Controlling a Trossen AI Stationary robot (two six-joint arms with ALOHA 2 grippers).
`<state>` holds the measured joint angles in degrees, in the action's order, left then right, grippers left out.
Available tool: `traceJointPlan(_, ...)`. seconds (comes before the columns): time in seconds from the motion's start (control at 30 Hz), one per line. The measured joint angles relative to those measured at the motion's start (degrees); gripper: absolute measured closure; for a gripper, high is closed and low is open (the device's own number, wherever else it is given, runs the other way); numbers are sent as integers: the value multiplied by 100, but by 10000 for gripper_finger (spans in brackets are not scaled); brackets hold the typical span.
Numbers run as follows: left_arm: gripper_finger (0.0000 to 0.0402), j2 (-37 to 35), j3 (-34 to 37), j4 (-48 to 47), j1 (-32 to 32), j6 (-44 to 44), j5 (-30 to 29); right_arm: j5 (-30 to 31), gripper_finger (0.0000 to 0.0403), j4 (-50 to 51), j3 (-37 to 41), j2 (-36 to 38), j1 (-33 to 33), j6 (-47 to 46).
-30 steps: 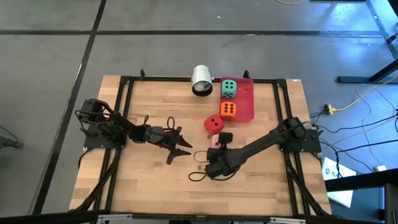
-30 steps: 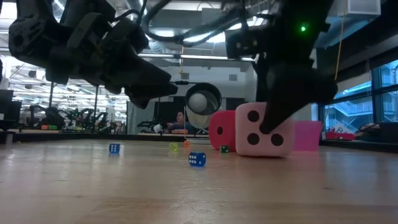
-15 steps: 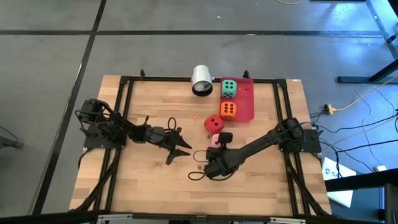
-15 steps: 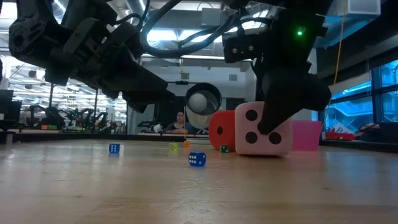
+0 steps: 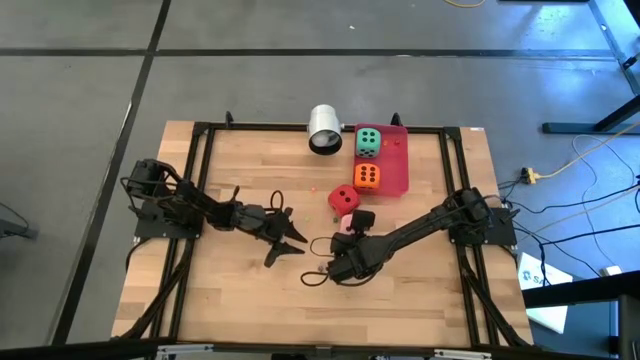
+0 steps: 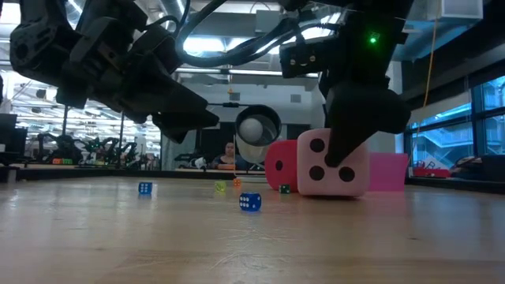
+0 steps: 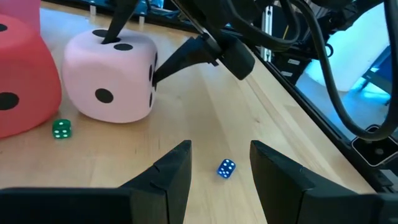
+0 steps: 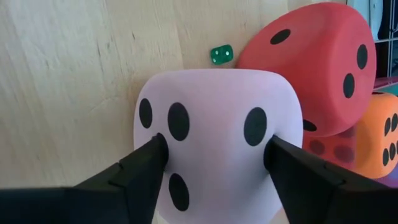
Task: Pick & Place Dice
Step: Put the big pink dice into the red bin
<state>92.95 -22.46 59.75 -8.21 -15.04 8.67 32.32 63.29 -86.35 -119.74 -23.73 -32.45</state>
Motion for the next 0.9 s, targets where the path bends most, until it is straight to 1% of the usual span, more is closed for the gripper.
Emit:
traceJointPlan(0.13,245,0,0,0,1,-21,0,-2,170,-2,2,0,4,-11)
traceJointPlan(0.27,245,0,0,0,-2,-22,0,0,183,-2,2,0,7,-11)
traceJointPlan(0.73,245,0,0,0,-2,-19,-2,50,194,44,2,0,5,-5)
traceJointPlan(0.9,245,0,0,0,-2,12,-4,19,196,370,-119,-33,5,-9)
